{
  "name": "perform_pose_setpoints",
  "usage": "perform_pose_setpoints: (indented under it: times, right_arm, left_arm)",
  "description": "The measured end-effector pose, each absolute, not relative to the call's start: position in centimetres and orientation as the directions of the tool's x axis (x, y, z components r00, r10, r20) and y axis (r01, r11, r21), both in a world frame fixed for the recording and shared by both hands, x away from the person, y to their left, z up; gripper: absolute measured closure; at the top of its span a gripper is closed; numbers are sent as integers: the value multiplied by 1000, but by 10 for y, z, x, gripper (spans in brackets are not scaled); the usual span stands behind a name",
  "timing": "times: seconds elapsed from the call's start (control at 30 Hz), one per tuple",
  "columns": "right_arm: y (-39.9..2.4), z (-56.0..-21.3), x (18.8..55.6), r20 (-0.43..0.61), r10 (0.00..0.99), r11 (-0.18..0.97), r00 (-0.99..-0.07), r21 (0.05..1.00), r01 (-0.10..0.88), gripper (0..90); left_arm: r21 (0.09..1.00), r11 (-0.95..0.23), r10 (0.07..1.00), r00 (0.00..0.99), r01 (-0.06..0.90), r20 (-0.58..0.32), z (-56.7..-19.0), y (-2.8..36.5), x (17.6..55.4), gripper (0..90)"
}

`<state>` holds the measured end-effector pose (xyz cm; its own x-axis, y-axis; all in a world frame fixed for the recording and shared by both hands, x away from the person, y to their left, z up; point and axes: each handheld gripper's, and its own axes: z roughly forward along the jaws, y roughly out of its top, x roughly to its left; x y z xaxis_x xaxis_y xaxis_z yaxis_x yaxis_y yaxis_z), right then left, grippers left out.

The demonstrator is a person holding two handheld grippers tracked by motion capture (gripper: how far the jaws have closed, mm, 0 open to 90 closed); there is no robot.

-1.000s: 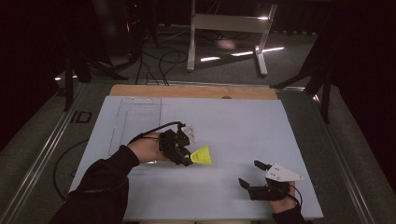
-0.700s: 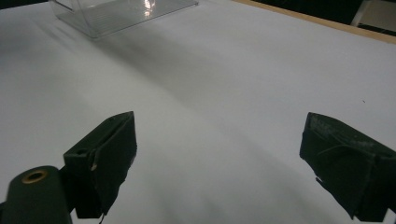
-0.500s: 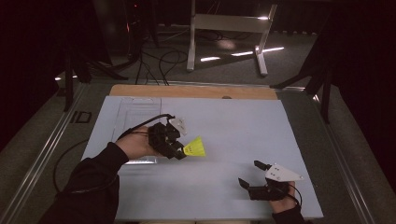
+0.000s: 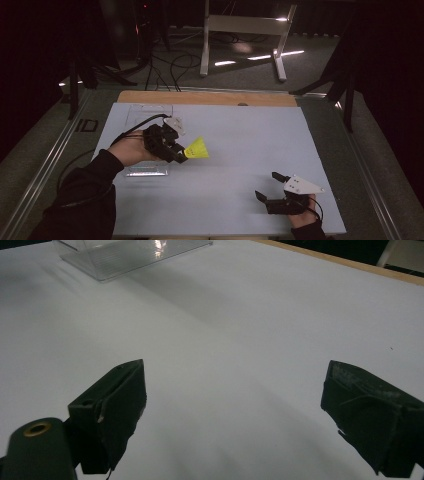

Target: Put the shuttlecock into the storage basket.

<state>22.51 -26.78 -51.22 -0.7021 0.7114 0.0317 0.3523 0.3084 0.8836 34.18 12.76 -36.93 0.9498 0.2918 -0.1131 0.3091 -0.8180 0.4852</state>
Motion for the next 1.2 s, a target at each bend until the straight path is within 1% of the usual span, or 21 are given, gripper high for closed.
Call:
perform_pose_setpoints:
  times: [0.17,0.3,0.37,0.5,0.57,0.9,1.2]
  right_arm:
    - [-268,-512,225,33,713,305,-700,885,352,109]
    - [-268,-512,225,33,713,306,-700,884,353,109]
    - [-268,-512,225,33,713,307,-700,884,353,109]
    - [-268,-512,225,28,713,309,-701,884,350,109]
    - [-268,-512,225,29,713,308,-701,885,350,109]
    - [-268,-512,225,27,711,311,-702,884,349,109]
    - [-268,-512,225,27,712,310,-701,884,349,109]
  left_arm:
    - [485,-813,312,944,322,-105,-368,139,343,657]
    - [492,-800,329,937,343,-119,-366,148,344,657]
    - [488,-801,342,934,346,-101,-366,152,344,657]
    - [480,-801,353,930,357,-101,-367,161,344,657]
    - [491,-786,372,922,374,-107,-368,167,345,657]
    - [489,-760,431,895,427,-112,-373,196,346,656]
    - [494,-717,508,854,492,-112,-374,226,349,656]
